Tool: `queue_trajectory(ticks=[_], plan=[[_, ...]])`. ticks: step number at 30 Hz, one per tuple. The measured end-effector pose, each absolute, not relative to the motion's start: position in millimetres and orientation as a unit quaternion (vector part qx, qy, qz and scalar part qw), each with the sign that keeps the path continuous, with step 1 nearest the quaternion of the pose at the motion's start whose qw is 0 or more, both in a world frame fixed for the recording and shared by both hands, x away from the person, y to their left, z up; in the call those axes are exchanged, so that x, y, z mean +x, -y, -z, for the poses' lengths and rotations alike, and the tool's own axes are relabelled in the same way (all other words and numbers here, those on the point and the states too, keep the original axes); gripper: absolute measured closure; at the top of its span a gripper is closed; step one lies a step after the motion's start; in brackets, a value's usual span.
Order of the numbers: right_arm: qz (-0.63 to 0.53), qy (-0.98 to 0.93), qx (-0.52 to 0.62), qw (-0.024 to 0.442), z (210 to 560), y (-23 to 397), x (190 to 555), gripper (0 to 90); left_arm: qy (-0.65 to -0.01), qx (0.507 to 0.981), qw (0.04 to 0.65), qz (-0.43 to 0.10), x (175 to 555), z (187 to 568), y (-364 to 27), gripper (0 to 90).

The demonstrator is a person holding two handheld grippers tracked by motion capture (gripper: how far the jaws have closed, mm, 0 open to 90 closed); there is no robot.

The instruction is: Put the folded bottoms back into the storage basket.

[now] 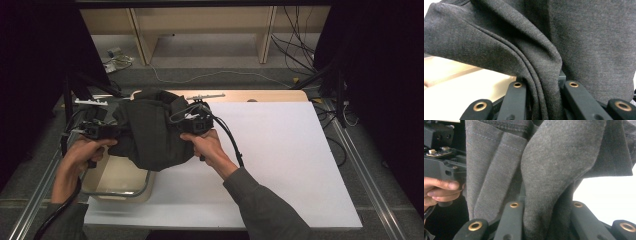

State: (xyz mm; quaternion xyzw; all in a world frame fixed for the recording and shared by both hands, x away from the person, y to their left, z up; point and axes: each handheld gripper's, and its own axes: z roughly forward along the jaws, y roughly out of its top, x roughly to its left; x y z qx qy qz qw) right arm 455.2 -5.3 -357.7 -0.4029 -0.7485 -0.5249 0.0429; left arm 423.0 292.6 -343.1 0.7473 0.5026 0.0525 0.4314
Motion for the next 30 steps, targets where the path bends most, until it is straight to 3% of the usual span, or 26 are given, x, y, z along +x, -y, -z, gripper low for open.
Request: queue_trajectory(ticks=[30], plan=[[0.516,0.759,-0.395,0.041,356,-52,456,75.6,-0.537,0.729,0.418,-0.072,415,343,-340,78.5]])
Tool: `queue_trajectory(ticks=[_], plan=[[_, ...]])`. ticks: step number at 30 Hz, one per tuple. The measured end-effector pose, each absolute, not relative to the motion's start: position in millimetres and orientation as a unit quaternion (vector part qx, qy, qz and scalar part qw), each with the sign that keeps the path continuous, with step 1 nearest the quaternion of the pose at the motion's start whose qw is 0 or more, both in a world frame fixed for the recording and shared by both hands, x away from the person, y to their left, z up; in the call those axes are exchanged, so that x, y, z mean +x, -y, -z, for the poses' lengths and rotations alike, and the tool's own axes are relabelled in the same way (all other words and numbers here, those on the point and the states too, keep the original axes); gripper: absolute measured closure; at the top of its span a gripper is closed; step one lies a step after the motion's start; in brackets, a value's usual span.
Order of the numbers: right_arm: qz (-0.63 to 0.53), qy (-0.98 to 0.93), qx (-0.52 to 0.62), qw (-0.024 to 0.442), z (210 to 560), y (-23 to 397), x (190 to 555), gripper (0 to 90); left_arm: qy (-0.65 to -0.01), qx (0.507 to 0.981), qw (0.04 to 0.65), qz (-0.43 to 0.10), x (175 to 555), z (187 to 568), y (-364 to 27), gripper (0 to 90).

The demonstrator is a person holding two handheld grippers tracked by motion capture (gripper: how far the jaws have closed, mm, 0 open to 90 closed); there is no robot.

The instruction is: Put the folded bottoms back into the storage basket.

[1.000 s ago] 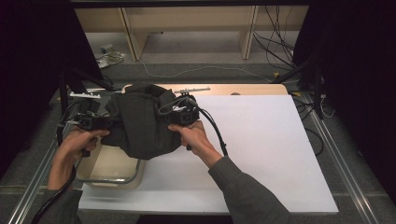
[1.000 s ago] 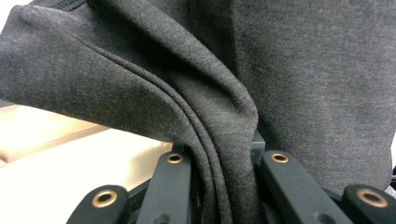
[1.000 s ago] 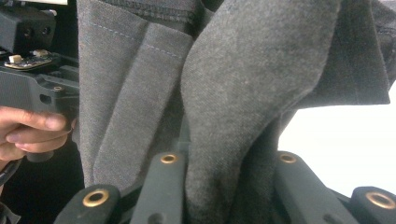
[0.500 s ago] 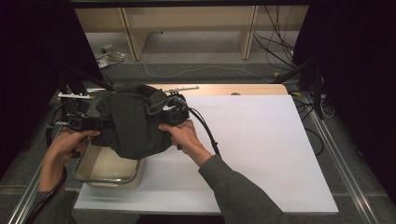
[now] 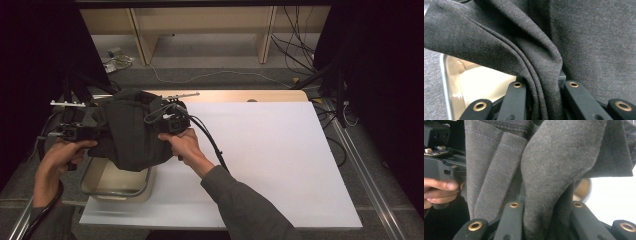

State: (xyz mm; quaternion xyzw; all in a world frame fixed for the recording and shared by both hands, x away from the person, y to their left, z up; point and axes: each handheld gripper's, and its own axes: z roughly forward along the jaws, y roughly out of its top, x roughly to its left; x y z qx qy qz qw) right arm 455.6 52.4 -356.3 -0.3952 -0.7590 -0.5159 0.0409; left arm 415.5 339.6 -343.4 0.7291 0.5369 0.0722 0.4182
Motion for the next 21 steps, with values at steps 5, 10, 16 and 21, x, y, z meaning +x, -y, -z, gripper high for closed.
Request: queue_trajectory(ticks=[5,10,16,21], plan=[[0.514,0.76,-0.396,0.04,357,-61,455,75.6,-0.547,0.722,0.417,-0.076,415,345,-348,78.6],[0.51,0.763,-0.395,0.041,360,-71,452,75.5,-0.556,0.718,0.413,-0.074,415,351,-356,78.6],[0.502,0.767,-0.396,0.047,367,-80,449,75.6,-0.565,0.716,0.404,-0.072,416,357,-364,78.6],[0.496,0.774,-0.392,0.043,372,-86,446,75.5,-0.569,0.716,0.398,-0.069,417,361,-367,78.4]])
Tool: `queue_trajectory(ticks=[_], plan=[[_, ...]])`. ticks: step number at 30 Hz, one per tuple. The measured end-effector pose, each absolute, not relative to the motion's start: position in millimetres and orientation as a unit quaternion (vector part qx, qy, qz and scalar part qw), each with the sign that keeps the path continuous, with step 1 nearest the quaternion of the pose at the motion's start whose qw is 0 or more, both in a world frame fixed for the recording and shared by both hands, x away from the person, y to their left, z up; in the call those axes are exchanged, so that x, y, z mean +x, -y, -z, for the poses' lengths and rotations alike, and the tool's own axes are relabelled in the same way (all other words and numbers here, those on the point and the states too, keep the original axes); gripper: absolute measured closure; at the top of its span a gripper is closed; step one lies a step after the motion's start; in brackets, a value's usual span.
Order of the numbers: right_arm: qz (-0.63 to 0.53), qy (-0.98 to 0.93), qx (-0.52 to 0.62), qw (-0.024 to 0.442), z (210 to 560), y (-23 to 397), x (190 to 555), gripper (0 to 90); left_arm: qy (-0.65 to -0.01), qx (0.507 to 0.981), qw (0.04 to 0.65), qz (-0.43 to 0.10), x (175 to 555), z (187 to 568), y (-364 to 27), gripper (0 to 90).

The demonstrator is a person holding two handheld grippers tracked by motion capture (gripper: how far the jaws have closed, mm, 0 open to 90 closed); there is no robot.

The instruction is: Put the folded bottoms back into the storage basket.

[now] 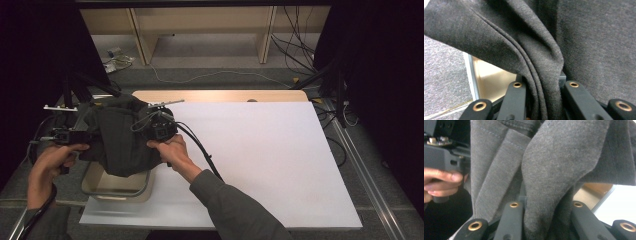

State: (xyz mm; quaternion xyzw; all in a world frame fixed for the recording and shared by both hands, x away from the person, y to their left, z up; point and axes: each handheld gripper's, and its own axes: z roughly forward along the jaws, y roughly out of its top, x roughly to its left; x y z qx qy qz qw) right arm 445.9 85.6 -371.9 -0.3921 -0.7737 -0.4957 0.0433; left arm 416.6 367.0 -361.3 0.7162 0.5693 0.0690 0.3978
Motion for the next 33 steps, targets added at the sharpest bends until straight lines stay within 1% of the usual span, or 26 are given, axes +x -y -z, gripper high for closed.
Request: queue_trajectory(ticks=[14,24,33], plan=[[0.48,0.781,-0.394,0.059,388,-97,442,75.3,-0.587,0.718,0.37,-0.059,421,378,-375,78.1],[0.47,0.787,-0.393,0.065,394,-103,439,74.9,-0.599,0.718,0.348,-0.064,424,387,-376,77.7],[0.461,0.792,-0.392,0.074,398,-106,438,74.2,-0.609,0.716,0.337,-0.058,427,398,-377,77.4]])
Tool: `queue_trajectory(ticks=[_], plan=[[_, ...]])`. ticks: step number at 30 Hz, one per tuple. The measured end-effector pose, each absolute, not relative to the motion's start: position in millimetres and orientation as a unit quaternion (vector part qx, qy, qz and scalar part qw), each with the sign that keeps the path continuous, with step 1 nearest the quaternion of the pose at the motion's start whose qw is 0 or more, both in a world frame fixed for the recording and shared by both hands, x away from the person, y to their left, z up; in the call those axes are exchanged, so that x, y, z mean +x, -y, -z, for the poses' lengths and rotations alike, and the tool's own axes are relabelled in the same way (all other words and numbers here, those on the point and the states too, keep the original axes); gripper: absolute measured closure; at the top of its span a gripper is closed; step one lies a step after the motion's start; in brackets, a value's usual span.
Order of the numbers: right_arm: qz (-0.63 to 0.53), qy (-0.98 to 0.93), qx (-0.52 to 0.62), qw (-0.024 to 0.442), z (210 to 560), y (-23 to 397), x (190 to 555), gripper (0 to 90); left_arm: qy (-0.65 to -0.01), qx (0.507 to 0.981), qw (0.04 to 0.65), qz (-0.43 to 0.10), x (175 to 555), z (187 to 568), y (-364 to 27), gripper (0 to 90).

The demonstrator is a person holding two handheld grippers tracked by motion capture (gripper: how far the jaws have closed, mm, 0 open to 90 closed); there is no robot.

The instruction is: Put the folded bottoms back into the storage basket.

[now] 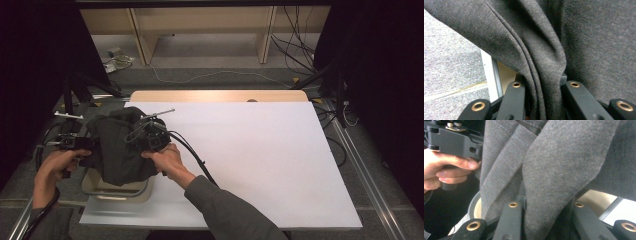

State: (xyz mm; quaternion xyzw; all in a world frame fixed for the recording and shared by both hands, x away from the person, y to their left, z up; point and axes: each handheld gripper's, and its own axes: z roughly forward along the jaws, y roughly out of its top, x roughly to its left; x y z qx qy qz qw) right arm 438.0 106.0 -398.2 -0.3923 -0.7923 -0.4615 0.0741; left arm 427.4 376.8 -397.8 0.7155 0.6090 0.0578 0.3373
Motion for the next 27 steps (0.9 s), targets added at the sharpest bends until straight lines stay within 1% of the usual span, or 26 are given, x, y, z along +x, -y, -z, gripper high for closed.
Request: queue_trajectory(ticks=[8,14,27], plan=[[0.451,0.797,-0.394,0.078,402,-108,439,73.5,-0.61,0.719,0.327,-0.061,430,404,-376,77.2],[0.447,0.798,-0.394,0.084,402,-108,439,71.3,-0.615,0.716,0.324,-0.066,432,405,-374,76.4],[0.436,0.805,-0.392,0.089,404,-108,439,68.3,-0.617,0.721,0.308,-0.073,436,409,-366,73.3]])
